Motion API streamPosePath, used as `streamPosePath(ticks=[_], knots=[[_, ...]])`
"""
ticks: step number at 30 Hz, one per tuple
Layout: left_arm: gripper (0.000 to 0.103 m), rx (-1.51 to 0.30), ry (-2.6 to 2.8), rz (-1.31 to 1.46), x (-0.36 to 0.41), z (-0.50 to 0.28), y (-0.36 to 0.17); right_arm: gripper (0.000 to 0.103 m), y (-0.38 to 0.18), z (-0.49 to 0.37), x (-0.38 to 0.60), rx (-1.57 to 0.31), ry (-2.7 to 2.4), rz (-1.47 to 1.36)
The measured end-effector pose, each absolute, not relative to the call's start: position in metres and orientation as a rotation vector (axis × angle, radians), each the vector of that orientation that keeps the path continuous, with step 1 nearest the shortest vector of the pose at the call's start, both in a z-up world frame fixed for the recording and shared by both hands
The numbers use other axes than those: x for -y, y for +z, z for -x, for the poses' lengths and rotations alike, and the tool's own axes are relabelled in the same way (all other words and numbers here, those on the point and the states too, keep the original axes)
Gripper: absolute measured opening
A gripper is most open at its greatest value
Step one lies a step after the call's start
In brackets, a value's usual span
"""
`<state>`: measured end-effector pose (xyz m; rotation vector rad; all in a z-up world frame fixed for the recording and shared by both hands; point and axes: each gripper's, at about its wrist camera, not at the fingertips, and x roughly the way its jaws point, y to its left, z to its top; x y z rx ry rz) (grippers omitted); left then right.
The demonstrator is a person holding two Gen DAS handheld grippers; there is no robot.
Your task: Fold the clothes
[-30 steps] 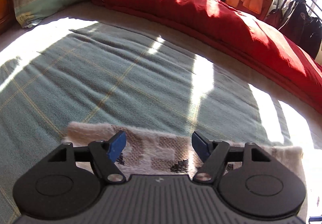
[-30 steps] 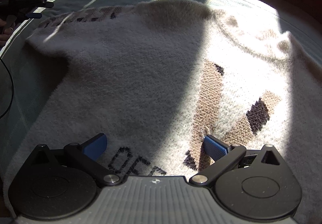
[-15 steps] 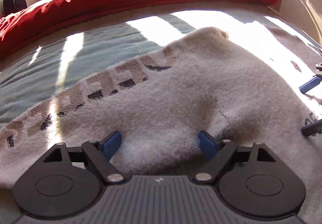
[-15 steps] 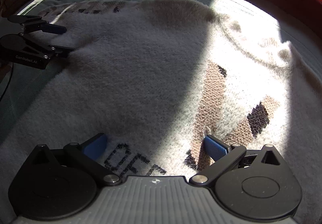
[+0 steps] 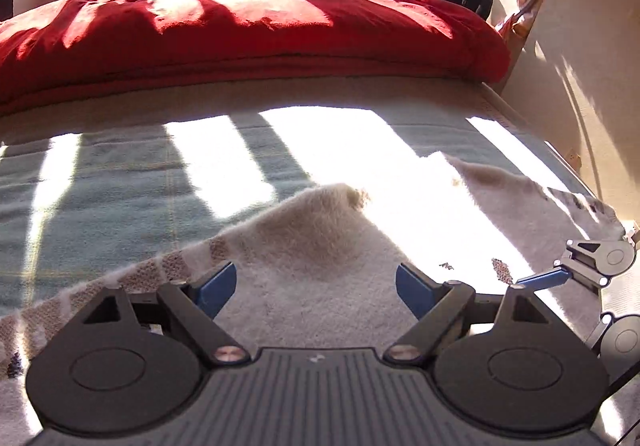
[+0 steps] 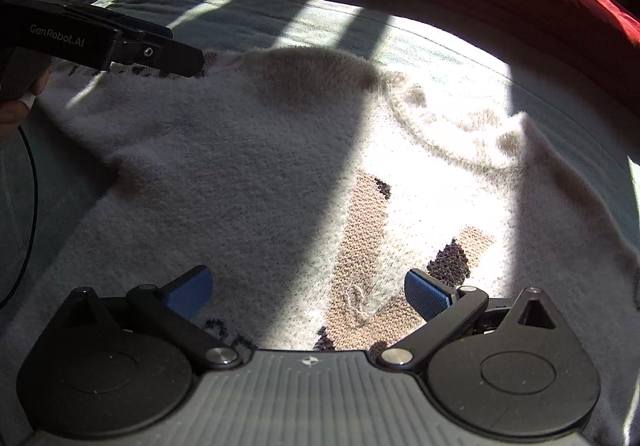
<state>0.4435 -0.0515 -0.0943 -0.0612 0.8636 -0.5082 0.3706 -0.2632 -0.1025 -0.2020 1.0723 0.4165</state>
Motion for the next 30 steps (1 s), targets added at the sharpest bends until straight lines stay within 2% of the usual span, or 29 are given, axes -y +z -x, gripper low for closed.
streamPosePath(ticks=[6,10,17,22,25,28,30], knots=[[0.087,-0.899,-0.522,0.086,0.104,-0.495,-0.141,0.103,-0.125,-0.379,0.293,-1.131,0.298,0.096],[0.087,-0.916,-0.473,0.06,0.107,-0.512,-0.168,0.103,-0.132,-0.376,0.295,-1.1,0.291,0.069],[0.085,-0.927,-0.347,0.08,0.094,-0.532,-0.157,0.103,-0.139,-0.371,0.293,-1.068,0.286,0.098],[0.087,-0.892,-0.331,0.132,0.071,-0.508,-0.126,0.103,-0.121,-0.378,0.295,-1.101,0.316,0.099],[0.087,-0.896,-0.33,0.072,0.066,-0.487,-0.116,0.103,-0.098,-0.378,0.307,-1.005,0.296,0.085],[0.087,-0.978,-0.258,-0.031,0.065,-0.482,-0.131,0.103,-0.09,-0.396,0.317,-0.959,0.257,0.104],[0.086,-0.992,-0.238,0.004,0.059,-0.484,-0.14,0.103,-0.094,-0.415,0.322,-0.957,0.224,0.112]])
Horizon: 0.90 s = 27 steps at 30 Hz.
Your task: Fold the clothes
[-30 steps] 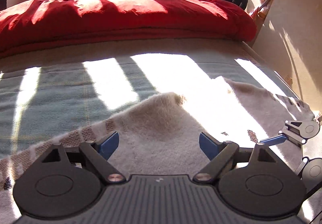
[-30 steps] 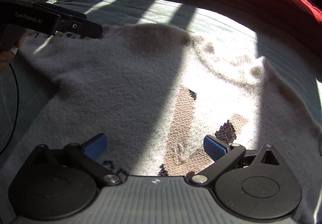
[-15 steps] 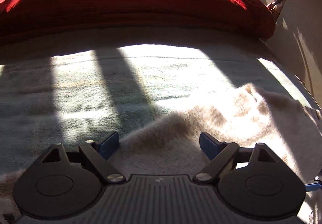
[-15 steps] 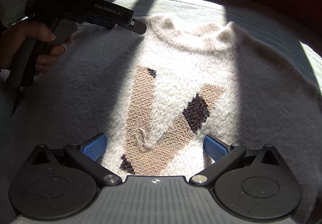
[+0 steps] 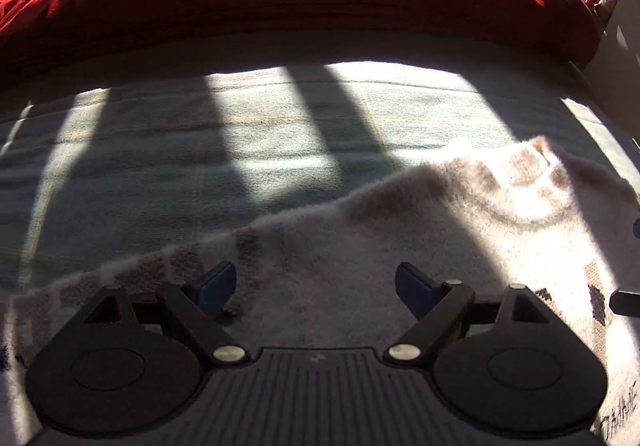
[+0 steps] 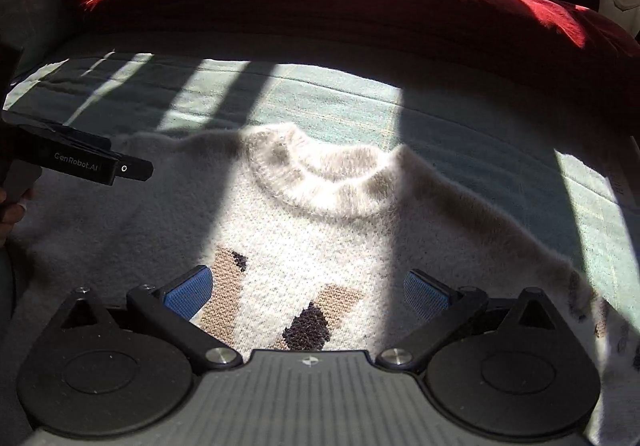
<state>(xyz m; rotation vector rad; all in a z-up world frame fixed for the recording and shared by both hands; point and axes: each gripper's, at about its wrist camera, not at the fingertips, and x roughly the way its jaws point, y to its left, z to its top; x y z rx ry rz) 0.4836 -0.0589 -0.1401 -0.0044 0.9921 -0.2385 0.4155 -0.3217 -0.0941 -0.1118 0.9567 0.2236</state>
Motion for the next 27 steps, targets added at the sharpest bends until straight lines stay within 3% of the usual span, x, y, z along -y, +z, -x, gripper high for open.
streamPosePath(ticks=[9,13,16,21,27], knots=[[0.088,-0.938,-0.165,0.001,0.052,-0.508,-0.164,0.103,-0.152,-0.479,0.323,-1.055,0.113,0.083],[0.091,-0.925,-0.159,0.024,0.046,-0.522,-0.166,0.103,-0.157,-0.481,0.318,-1.033,0.077,0.08],[0.086,-0.914,-0.164,0.101,0.041,-0.518,-0.153,0.103,-0.157,-0.48,0.317,-1.022,0.068,0.08],[0.088,-0.906,-0.319,0.202,0.056,-0.491,-0.13,0.103,-0.157,-0.479,0.317,-1.011,0.068,0.077],[0.088,-0.948,-0.346,0.116,0.08,-0.504,-0.155,0.103,-0.158,-0.478,0.317,-1.011,0.06,0.074]])
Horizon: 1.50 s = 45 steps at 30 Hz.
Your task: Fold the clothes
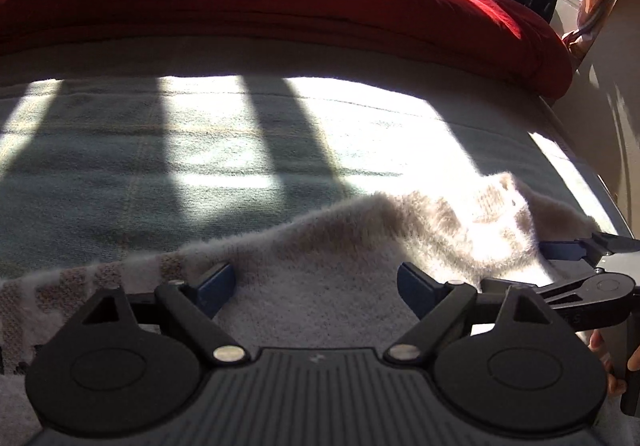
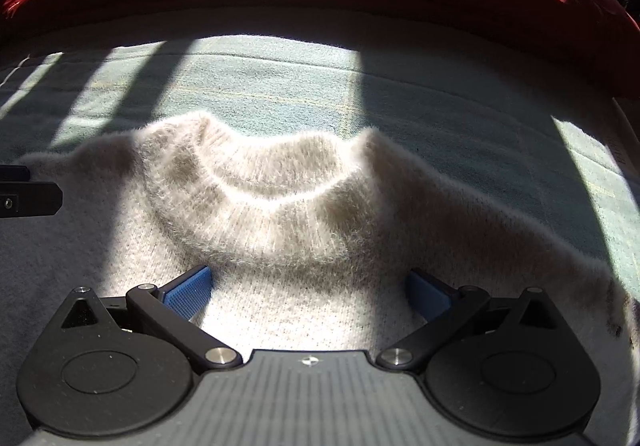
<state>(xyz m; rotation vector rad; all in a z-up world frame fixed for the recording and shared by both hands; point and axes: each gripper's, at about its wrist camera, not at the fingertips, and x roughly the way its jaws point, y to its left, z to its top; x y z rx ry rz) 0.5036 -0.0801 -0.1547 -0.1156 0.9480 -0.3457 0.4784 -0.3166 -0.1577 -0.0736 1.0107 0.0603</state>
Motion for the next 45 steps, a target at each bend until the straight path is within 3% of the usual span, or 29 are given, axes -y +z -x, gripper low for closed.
streamPosePath(ticks=[7,14,25,28,33,41,45], knots=[[0.089,-0.94,-0.347,0.111,0.083,-0.516,-0.145,0.103,-0.156,-0.481,0.318,-1.021,0.081,0.079],[0.089,-0.947,-0.305,0.089,0.048,-0.451,-0.112,0.103,-0.125,-0.462,0.323,-1.042,0.151,0.029],[0.09,-0.976,-0.224,-0.008,0.023,-0.352,-0.149,0.103,-0.132,-0.383,0.318,-1.092,0.18,0.065],[0.09,-1.011,-0.201,0.025,0.02,-0.346,-0.138,0.103,-0.131,-0.369,0.319,-1.111,0.173,0.063],[0.09,-0.919,-0.275,0.082,0.026,-0.357,-0.115,0.103,-0.124,-0.357,0.324,-1.116,0.15,0.032],[0.09,-1.024,-0.296,0.034,0.049,-0.362,-0.144,0.103,-0.118,-0.343,0.326,-1.127,0.112,-0.064],[0.09,-1.028,-0.285,0.053,0.033,-0.343,-0.133,0.103,-0.118,-0.331,0.327,-1.144,0.117,-0.034]])
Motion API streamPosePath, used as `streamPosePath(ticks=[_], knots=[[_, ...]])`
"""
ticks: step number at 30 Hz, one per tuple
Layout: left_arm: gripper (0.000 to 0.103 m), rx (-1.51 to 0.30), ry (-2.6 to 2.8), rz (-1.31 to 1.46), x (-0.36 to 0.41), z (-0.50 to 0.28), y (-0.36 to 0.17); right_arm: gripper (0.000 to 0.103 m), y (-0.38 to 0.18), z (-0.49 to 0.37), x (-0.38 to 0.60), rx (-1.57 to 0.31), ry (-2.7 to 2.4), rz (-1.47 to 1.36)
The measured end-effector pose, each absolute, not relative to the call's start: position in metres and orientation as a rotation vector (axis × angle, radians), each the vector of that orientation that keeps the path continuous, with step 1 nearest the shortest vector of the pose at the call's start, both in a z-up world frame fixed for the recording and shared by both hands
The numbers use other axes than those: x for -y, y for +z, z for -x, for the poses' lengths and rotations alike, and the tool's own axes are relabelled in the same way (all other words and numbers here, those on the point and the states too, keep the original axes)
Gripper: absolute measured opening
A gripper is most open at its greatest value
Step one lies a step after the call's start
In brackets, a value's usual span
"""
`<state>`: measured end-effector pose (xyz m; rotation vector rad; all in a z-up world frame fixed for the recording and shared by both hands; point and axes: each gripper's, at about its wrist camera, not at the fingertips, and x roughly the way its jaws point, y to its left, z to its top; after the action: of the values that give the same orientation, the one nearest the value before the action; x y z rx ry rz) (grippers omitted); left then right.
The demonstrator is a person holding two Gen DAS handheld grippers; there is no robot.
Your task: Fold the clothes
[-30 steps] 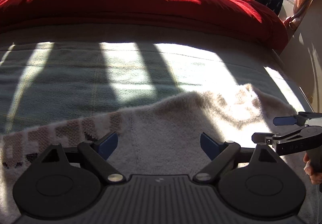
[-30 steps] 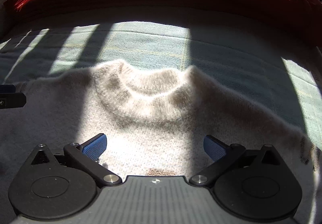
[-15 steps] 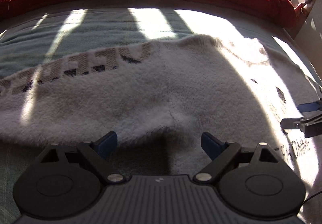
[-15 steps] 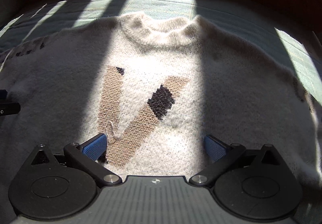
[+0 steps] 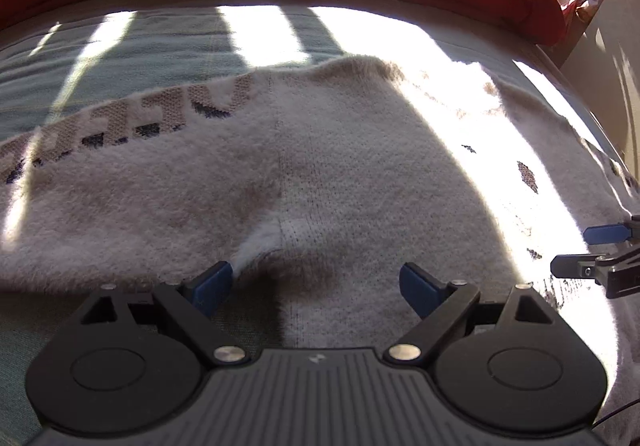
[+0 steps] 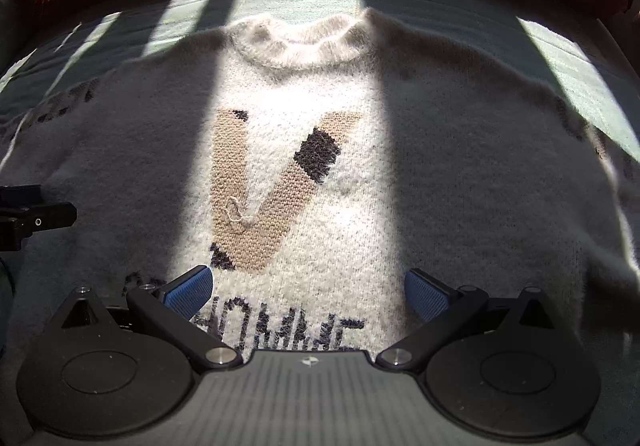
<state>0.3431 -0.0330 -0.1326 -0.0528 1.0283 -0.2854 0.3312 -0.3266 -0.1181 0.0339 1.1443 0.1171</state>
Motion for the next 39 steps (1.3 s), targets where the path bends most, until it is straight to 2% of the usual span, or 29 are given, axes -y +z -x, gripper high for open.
streamPosePath(ticks=[3,6,11,15,18,22,26,31,35,39], knots=[[0.09,-0.917,-0.212,0.008,0.011,-0.347,-0.114,0.103,-0.111,-0.329,0.331,-1.112,0.104,-0.031],[0.09,-0.886,-0.1,-0.005,-0.018,-0.371,-0.114,0.103,-0.111,-0.338,0.336,-1.095,0.084,-0.043],[0.091,-1.002,0.048,0.021,-0.063,-0.384,-0.15,0.103,-0.114,-0.352,0.338,-1.097,0.072,-0.091],[0.091,-0.987,0.062,0.093,-0.082,-0.35,-0.15,0.103,-0.115,-0.35,0.335,-1.107,0.086,-0.097],[0.091,-1.023,0.085,0.088,-0.079,-0.342,-0.142,0.103,-0.119,-0.344,0.337,-1.117,0.081,-0.092],[0.091,-0.947,0.079,0.011,-0.069,-0.352,-0.131,0.103,-0.109,-0.339,0.346,-1.019,0.049,-0.093],[0.091,-0.982,0.094,0.005,-0.066,-0.378,-0.142,0.103,-0.102,-0.341,0.373,-0.915,-0.053,-0.119],[0.093,-1.007,0.099,0.003,-0.066,-0.382,-0.152,0.103,-0.137,-0.339,0.418,-1.028,-0.118,-0.164],[0.091,-1.007,0.099,-0.063,-0.051,-0.377,-0.134,0.103,-0.129,-0.326,0.415,-1.041,-0.062,-0.109],[0.092,-0.916,-0.064,-0.098,-0.012,-0.358,-0.097,0.103,-0.111,-0.321,0.397,-1.001,-0.007,-0.075]])
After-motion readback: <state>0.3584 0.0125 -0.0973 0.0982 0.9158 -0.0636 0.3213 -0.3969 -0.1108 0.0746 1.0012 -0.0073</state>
